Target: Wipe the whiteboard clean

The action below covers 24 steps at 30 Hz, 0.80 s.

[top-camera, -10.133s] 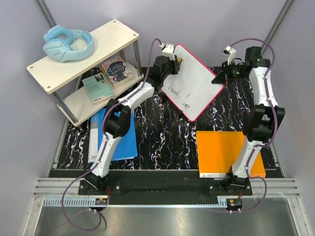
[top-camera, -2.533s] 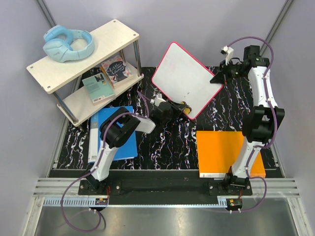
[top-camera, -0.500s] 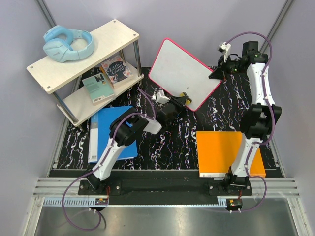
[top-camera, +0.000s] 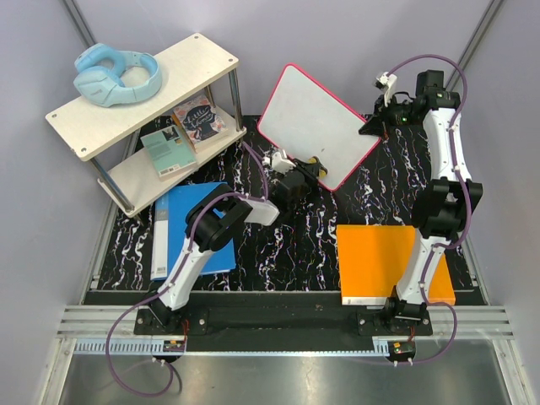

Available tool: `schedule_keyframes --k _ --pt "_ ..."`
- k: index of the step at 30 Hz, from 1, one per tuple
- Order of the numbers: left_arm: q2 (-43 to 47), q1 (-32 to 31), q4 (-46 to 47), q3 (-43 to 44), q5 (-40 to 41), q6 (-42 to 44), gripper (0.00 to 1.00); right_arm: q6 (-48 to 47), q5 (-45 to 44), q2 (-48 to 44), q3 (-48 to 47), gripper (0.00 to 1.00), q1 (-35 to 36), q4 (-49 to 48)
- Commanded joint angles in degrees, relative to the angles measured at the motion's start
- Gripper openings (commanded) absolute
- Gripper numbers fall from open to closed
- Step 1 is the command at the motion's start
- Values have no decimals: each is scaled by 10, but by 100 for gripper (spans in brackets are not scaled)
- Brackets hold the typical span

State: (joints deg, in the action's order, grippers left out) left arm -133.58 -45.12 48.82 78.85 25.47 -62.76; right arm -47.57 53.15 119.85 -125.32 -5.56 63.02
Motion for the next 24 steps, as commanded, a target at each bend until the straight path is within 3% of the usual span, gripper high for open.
schedule_keyframes --k 1,10,20,24 --pt "2 6 94 104 -48 53 0 -45 -45 59 46 0 52 231" --pt "3 5 131 145 -94 122 0 -45 -45 57 45 0 52 229" --pt "14 11 117 164 -125 264 0 -46 -48 63 45 0 52 233" --pt "10 20 115 178 -137 267 0 -46 -48 64 45 0 52 233"
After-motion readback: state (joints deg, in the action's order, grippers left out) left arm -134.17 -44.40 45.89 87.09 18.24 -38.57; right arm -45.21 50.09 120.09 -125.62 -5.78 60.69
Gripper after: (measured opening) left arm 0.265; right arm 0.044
